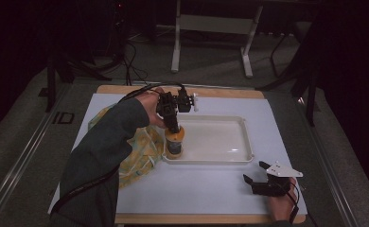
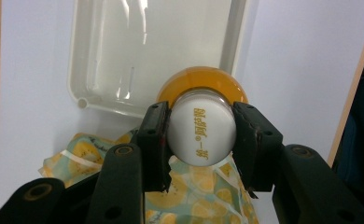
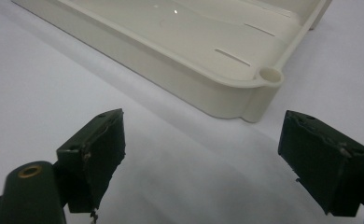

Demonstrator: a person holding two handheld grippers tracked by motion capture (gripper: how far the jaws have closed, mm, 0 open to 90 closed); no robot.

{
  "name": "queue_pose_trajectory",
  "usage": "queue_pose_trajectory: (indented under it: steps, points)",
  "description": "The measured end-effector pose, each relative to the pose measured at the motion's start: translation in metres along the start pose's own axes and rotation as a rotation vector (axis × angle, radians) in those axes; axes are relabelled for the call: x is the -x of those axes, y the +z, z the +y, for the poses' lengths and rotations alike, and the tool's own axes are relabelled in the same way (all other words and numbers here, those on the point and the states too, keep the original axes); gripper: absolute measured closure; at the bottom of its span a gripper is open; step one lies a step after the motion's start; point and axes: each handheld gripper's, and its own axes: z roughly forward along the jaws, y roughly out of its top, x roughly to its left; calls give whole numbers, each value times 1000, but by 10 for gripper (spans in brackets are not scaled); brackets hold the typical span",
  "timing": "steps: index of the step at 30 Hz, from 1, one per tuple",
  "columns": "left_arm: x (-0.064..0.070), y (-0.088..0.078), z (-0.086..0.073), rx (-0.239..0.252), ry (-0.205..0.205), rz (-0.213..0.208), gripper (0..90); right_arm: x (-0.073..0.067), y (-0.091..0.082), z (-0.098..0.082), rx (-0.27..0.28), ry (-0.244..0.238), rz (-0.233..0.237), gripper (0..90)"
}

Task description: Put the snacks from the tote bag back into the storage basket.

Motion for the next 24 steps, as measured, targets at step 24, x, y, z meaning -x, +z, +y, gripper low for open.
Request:
queue_pose_trajectory:
  steps: [24]
  points:
    - [-2, 25, 3, -31, -5, -17, 590, -1, 0, 0, 4, -1, -4, 145]
